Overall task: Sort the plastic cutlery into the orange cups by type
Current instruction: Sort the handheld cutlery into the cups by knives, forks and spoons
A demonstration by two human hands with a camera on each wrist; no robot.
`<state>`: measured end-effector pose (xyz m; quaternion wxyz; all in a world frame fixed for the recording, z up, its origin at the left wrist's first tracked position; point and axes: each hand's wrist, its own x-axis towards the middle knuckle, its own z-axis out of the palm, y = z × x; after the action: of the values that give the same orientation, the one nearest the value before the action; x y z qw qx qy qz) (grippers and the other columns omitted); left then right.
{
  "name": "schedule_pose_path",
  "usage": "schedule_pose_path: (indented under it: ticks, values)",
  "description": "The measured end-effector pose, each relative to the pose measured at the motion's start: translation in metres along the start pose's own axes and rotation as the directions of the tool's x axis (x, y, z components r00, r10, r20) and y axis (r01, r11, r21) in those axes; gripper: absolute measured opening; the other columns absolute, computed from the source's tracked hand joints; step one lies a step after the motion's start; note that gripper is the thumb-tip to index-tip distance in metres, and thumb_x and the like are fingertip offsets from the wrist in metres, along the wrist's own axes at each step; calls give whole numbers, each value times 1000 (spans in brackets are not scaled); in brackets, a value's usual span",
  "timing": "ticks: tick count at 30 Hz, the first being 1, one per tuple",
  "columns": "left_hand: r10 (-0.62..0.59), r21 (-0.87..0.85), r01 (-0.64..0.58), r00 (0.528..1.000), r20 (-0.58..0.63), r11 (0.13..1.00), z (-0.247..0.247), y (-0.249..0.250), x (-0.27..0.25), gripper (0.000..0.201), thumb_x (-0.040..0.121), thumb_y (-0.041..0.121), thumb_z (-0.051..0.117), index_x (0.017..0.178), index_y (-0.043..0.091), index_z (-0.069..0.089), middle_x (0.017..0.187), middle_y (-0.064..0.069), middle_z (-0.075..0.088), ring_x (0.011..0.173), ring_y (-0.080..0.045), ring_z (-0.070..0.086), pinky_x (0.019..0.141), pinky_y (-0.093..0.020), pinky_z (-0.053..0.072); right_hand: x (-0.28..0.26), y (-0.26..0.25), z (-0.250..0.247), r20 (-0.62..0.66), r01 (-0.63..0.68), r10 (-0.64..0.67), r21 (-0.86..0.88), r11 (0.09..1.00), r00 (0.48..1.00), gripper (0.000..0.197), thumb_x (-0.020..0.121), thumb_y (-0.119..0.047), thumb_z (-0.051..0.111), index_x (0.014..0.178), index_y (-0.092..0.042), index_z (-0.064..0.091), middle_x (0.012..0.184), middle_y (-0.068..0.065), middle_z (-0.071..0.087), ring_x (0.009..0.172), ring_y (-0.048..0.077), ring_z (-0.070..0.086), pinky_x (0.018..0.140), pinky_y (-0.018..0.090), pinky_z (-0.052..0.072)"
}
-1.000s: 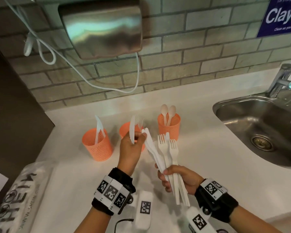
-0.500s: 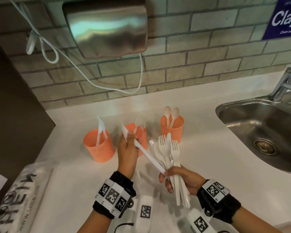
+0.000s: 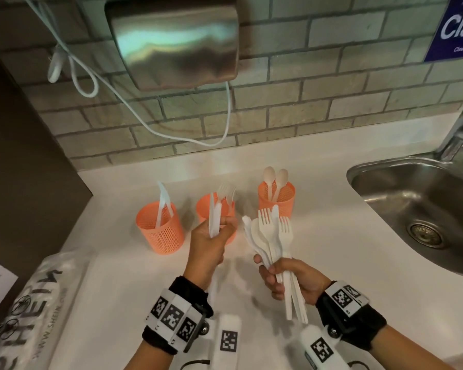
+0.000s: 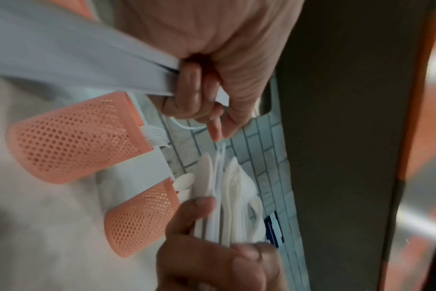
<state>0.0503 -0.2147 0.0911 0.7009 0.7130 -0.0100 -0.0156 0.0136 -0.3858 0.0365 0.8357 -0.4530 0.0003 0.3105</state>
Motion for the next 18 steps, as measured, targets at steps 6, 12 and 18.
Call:
schedule_pose_path:
  ticks: [6,12,18]
  values:
    - [274,173,-281,960,60,944,13,8,-2,9,84,13,66,90,20,67,75,9,67,63,-1,60,61,-10,46,1,1,1,-32,-15,10,-162,987,999,38,59,-14,60,96,-10,53,51,0,50,39,11,44,41,19,40]
    - [215,326,-296,941,261,898,19,12,6,8,84,18,65,84,10,69,79,-14,69,70,-14,60,66,-26,47,-2,1,-1,-29,-70,65,-251,965,997,28,69,-8,54,96,-11,55,51,-2,47,40,10,44,43,18,40]
    - [185,187,-202,977,107,961,21,20,24,13,89,15,59,77,22,60,72,2,60,64,-4,57,61,-11,44,-4,-2,-8,11,-88,94,-276,957,995,33,64,-12,60,96,-13,56,52,-3,47,42,10,45,43,19,41]
